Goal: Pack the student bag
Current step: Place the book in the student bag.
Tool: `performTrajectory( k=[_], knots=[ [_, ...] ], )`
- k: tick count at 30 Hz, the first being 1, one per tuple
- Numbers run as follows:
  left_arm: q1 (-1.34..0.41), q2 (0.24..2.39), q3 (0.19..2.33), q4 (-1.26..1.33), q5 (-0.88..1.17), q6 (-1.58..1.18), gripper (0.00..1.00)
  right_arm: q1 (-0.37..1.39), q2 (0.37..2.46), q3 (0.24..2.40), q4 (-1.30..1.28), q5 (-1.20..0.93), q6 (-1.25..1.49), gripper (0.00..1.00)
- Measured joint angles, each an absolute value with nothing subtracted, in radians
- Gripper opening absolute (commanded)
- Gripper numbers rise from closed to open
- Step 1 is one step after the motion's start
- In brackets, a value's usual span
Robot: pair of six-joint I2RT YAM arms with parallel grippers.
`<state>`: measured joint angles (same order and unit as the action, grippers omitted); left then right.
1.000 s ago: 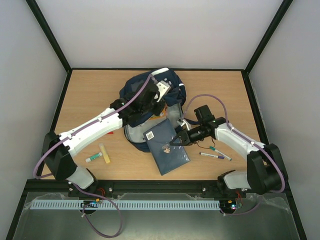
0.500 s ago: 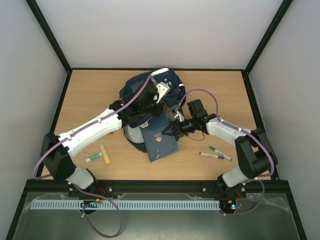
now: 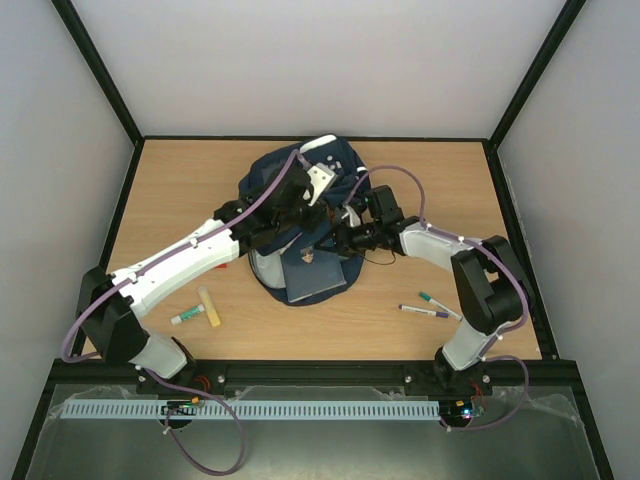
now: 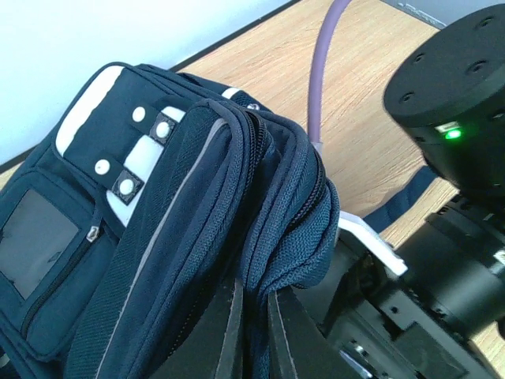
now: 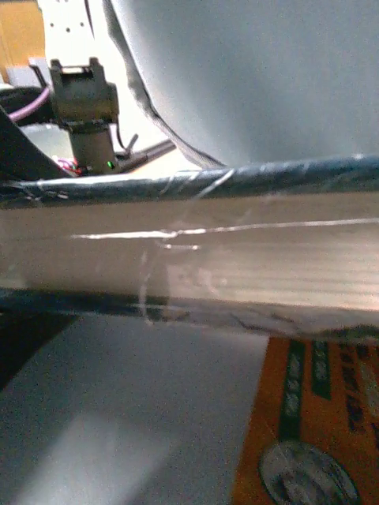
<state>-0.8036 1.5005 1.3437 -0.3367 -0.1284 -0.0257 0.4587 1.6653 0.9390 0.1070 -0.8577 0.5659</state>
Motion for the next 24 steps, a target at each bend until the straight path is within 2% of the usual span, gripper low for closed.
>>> performTrajectory(
  k=[4,7,15,20,24],
  knots=[
    [-0.803,1.49,1.339,-0.336,-0.134,-0.022,0.02,0.463,1.716,0.994,0.068,-0.787,0.551,0.03],
    [-0.801,1.486,1.338,-0.334,-0.14,-0.019,0.02,0.467,1.732,1.027,0.044,-0.744,0.534,0.23],
    [-0.801,1.469,1.326,-0.332,-0.149,-0.007,0.02,0.469,1.69,1.01,0.0,-0.598,0.455,0.54],
    [-0.802,1.467,1.322,-0.329,-0.15,-0.006,0.02,0.466,1.576,0.981,-0.08,-0.501,0.338,0.56],
    [-0.802,1.465,1.32,-0.329,-0.15,-0.006,0.02,0.464,1.411,0.955,-0.149,-0.453,0.168,0.5]
  ],
)
